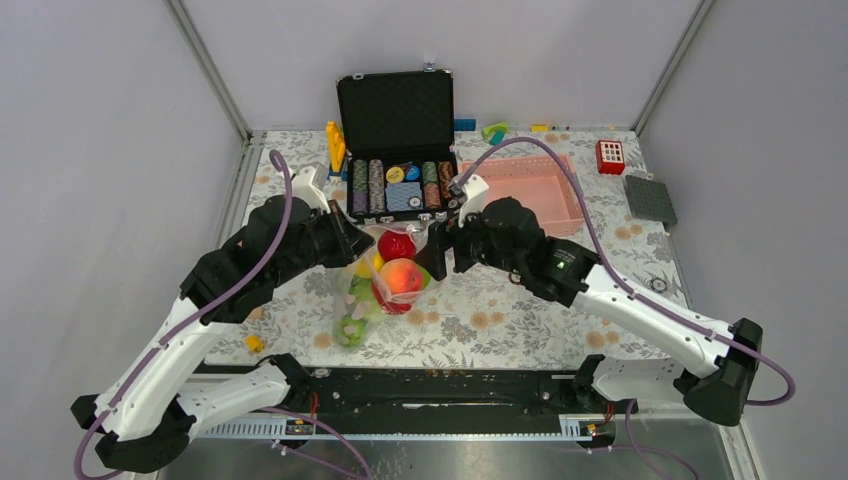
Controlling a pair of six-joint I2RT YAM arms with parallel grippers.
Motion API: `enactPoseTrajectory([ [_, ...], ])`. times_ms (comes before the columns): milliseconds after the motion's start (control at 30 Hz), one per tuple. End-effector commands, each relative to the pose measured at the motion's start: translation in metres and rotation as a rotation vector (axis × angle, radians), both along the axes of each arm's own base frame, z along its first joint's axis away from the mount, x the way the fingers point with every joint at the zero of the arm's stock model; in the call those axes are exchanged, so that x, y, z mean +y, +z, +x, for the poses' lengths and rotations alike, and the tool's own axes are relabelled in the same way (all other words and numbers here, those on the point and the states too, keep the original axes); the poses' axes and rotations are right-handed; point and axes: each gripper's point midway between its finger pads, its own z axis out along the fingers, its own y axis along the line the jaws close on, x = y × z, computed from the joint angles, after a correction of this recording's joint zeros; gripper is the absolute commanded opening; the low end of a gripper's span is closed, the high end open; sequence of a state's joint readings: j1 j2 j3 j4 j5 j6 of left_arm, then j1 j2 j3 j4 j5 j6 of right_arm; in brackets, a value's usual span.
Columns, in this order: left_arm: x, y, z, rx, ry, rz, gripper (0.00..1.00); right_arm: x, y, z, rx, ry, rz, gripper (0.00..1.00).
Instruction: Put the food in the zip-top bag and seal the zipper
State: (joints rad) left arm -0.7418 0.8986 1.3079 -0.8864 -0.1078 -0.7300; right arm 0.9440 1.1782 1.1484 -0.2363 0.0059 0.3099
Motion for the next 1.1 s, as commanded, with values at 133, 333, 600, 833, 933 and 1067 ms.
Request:
enactPoseTrajectory([
  [133, -0.014, 0.027, 0.011, -0.083, -0.022, -0.08, 0.0, 0.006, -0.052, -0.005, 0.136, 0.006, -0.079, 0.6],
  [333, -0.013, 0.026, 0.011, -0.085, -0.017, -0.079, 0.0, -0.002, -0.056, 0.009, 0.115, -0.081, -0.107, 0.26],
  [600, -0.016, 0.024, 0.014, -0.09, -0.017, -0.078, 0.0, 0.01, -0.005, 0.01, 0.043, -0.031, -0.016, 0.0],
  [833, -0.033, 0.018, 0.013, -0.079, -0.091, -0.108, 0.0, 0.034, 0.039, 0.007, 0.026, 0.075, 0.016, 0.0],
  [933, -0.049, 0.018, 0.009, -0.071, -0.165, -0.145, 0.0, 0.045, 0.046, 0.009, 0.044, 0.104, 0.005, 0.0],
  [1067, -0.056, 0.016, 0.01, -0.062, -0.188, -0.152, 0.0, 0.042, 0.046, 0.021, 0.027, 0.067, -0.072, 0.0],
])
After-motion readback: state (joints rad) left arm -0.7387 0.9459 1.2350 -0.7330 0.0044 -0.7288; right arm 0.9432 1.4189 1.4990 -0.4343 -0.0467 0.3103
